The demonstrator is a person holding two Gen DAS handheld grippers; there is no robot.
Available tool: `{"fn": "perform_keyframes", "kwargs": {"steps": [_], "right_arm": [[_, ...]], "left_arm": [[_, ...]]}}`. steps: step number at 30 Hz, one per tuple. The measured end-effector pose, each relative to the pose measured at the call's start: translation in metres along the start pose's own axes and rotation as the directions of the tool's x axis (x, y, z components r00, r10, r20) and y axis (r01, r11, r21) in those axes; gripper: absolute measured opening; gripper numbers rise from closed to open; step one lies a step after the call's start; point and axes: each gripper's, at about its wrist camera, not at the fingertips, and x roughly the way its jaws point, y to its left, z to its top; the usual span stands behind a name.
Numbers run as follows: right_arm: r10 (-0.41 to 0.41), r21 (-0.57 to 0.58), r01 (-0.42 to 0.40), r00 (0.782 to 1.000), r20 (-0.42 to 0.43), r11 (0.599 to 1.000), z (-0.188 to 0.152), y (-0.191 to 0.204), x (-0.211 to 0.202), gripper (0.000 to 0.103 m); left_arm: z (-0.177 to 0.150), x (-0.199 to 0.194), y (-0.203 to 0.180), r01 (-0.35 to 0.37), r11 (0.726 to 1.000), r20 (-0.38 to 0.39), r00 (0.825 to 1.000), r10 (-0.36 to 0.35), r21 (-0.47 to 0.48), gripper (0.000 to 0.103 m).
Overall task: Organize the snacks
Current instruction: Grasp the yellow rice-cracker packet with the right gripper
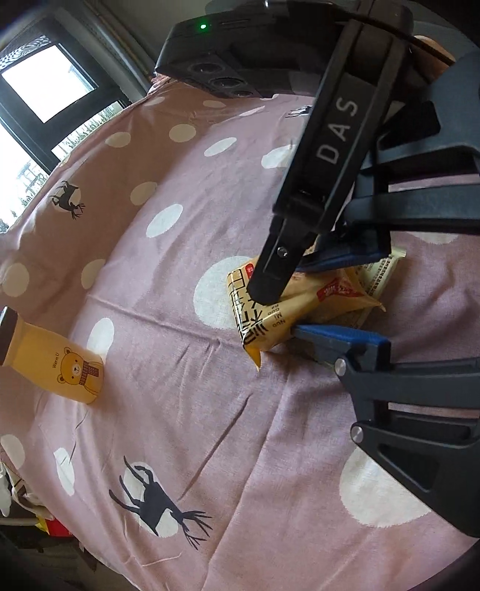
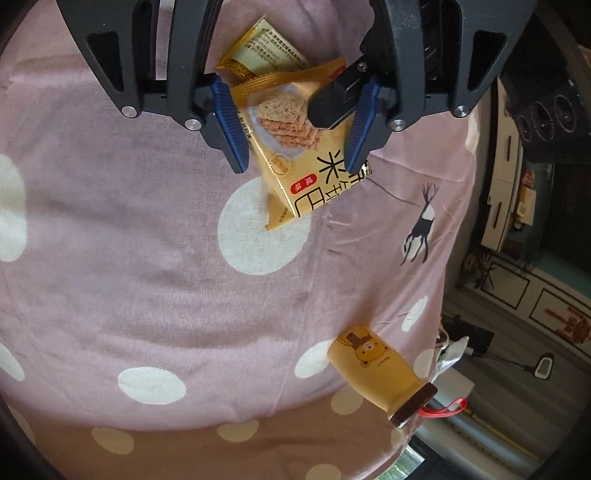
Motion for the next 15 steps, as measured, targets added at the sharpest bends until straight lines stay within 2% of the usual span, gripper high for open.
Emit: {"fn": "perform_keyframes", "kwargs": {"steps": [4,9,15], "right_arm": [[0.005,0.013,-0.005,1.000,0.018,1.000,-0.004,0.001,-0.014,0.052],[-0.011,0.014,0.009,0.990,0.139,1.000,-0.017,0.008,-0.056,0.052],[-0.070,0.056,0.057,0.957,0.282,0.997,-0.051,0.005,-0.122,0.052]], "left_arm": [[-0.002,-0.014,-0.010,0.046,0.999,0.033,0.998,-0.047,0.029,0.027],[-0.013,-0.039,-0.038,0.107,0.986,0.079,0.990,-0.118,0.130,0.027],[-0.042,-0.065,-0.082,0.188,0.939,0.079,0.972,-0.219,0.289,0.027]]}}
